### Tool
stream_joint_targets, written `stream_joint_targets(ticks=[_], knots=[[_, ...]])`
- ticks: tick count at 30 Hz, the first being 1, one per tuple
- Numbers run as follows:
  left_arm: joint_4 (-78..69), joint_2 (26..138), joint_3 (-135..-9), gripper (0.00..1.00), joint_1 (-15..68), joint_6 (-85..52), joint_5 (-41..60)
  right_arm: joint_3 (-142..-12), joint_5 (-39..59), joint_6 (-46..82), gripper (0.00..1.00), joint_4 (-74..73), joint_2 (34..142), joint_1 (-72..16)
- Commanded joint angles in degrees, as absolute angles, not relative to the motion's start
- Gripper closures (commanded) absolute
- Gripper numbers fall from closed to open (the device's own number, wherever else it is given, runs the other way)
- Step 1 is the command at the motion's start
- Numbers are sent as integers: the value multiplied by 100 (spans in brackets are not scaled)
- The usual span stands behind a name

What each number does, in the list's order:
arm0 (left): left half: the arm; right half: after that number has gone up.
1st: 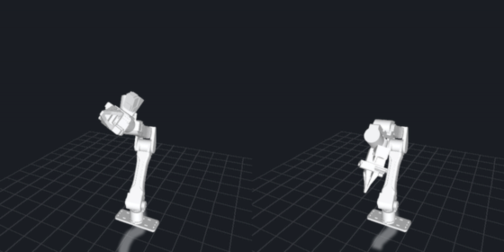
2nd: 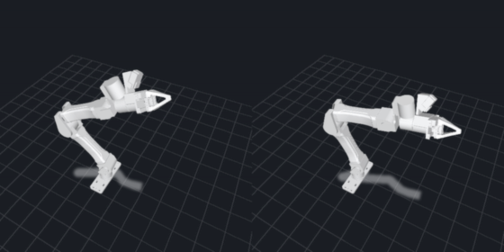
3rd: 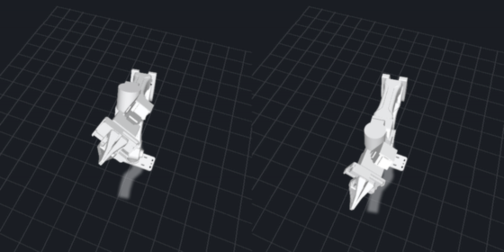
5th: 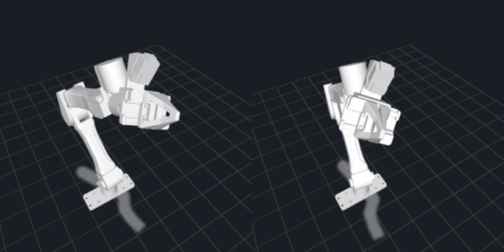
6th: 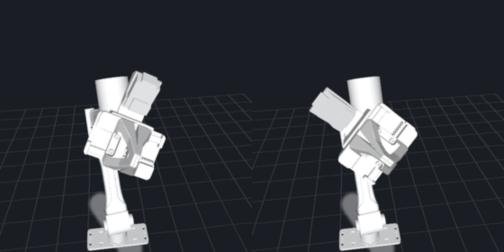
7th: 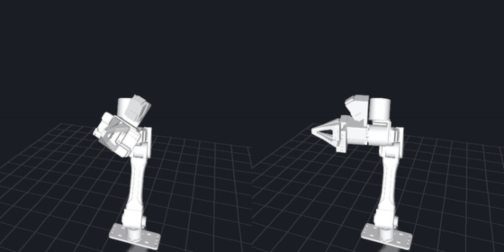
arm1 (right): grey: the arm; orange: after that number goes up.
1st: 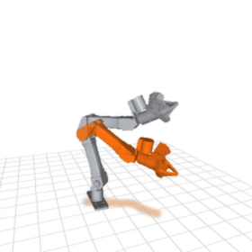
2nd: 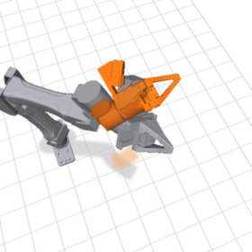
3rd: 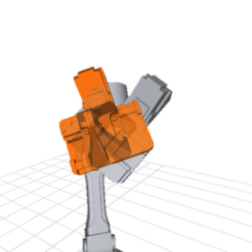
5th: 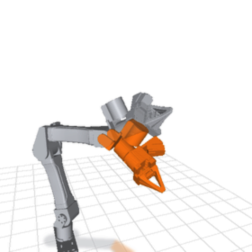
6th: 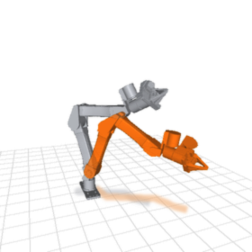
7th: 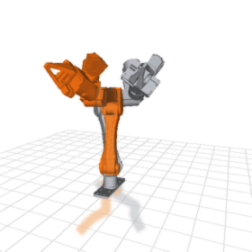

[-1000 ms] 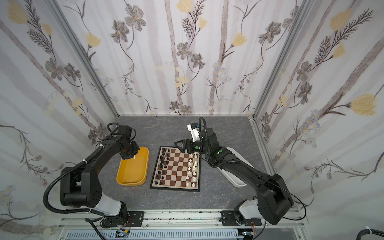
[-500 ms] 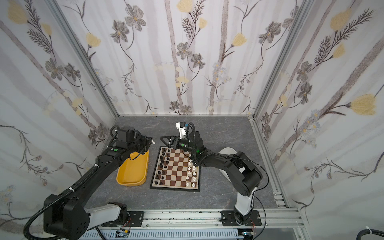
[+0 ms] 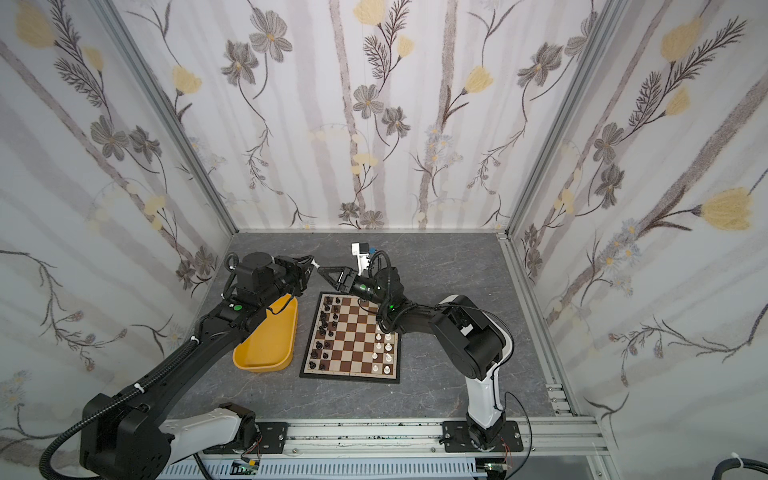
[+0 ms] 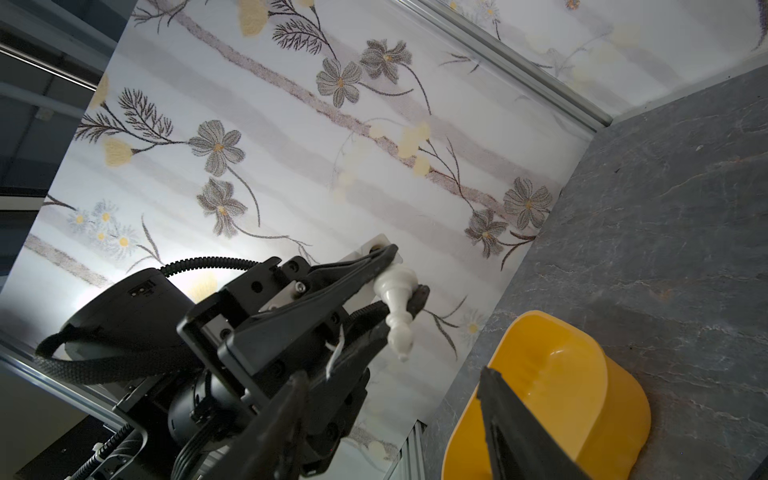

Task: Set up the chess pieces on the board
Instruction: 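Close the right gripper on the white piece held by the left gripper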

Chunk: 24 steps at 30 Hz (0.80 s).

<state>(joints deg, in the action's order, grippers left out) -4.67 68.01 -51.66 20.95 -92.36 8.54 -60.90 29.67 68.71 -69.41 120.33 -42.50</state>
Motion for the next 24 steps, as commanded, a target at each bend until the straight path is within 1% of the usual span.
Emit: stream_joint_targets(ticks=[1, 4, 9, 12, 24], knots=[[-872, 6827, -5137, 83, 2092, -9295, 823, -6223, 3077, 7123, 39, -7346, 12117, -4255], [-790, 6860, -5185, 83, 2099, -9279, 887, -6293, 3129, 7180, 46, -7386, 12164, -4254], [-786, 6873, -5154, 83, 2101, -9282, 899, -6337, 3146, 7173, 55, -7330, 12169, -4261], [-747, 6873, -5163, 83, 2117, -9264, 890, -6379, 3161, 7222, 57, -7351, 12218, -4254], [-392, 6620, -5089, 83, 2144, -9150, 843, -6526, 3131, 7407, 62, -7449, 12401, -4254]])
